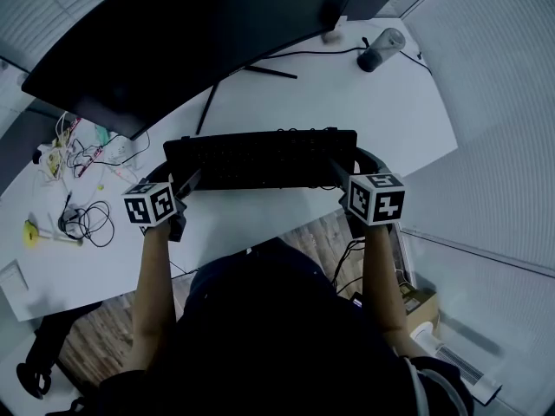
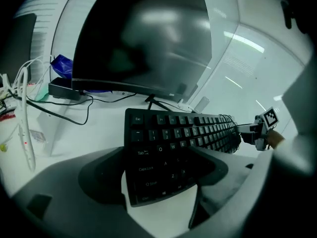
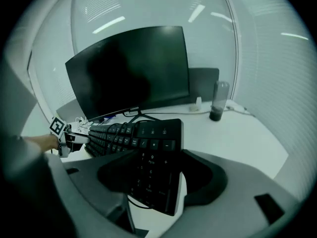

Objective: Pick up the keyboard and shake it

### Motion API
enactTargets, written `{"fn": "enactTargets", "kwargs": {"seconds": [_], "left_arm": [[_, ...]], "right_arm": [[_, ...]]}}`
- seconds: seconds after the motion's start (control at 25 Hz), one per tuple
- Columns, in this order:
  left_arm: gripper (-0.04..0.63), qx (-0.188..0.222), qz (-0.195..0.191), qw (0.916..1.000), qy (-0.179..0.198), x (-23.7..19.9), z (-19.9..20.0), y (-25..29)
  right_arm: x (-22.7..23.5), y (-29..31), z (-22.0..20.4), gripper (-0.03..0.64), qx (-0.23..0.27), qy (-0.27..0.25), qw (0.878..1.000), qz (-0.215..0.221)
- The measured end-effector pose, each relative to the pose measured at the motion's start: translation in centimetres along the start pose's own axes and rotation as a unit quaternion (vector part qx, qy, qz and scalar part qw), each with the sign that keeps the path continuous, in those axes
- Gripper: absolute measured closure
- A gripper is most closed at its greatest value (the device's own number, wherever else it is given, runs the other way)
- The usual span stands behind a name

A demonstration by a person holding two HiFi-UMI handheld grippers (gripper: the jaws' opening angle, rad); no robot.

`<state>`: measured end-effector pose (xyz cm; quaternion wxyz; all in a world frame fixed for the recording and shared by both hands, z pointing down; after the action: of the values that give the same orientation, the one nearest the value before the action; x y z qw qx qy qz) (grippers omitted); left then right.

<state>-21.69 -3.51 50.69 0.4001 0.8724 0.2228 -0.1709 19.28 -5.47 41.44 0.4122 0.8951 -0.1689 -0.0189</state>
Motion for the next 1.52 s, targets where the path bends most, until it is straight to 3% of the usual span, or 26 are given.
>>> {"fn": "enactTargets", "kwargs": {"seconds": [0.24,0.52,0.6,0.72,0.96,1.12,1.28,1.52], "left_arm": [[0.222,0.046,-0.048,0.9969,-0.043,0.4,-0.6,0.5],[0.222,0.071,-0.101,0.9883,-0.090,0.7,-1.6,1.6],[0.222,0.078,-0.110,0.9863,-0.096,0.7,-1.7,1.7],[0.222,0.090,-0.109,0.9860,-0.088,0.9,-1.2,1.3],[0.222,0.091,-0.036,0.9952,-0.004,2.1,1.5,-1.9],[0.222,0.079,0.030,0.9937,0.073,3.6,3.1,-4.9],[0.222,0.073,0.086,0.9833,0.143,5.6,4.2,-7.2],[0.222,0.060,0.140,0.9629,0.223,8.2,5.5,-8.8]], "right_arm": [[-2.7,-5.0,3.6,0.330,0.082,-0.119,0.988,-0.060],[-6.2,-8.9,5.7,0.330,0.152,-0.238,0.953,-0.106],[-6.8,-9.5,6.1,0.330,0.163,-0.256,0.946,-0.116],[-6.8,-9.9,6.2,0.330,0.177,-0.255,0.943,-0.115],[-3.1,-7.4,3.4,0.330,0.161,-0.134,0.976,-0.057],[-0.6,-4.2,0.2,0.330,0.118,-0.020,0.993,0.006],[0.7,-1.1,-2.9,0.331,0.069,0.077,0.992,0.067],[1.6,2.3,-5.8,0.331,0.008,0.173,0.975,0.139]]}}
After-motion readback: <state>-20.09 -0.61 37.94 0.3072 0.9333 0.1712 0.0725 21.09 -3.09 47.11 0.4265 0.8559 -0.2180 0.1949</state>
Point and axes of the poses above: the fingertips, and each gripper's own axes: y forward along the fingers, x to its right, z out of its top, the point moved 8 cm from there along -y, backward along the fingers, and after that the axes turned 2 degrees about -z, right-handed, at the moved point
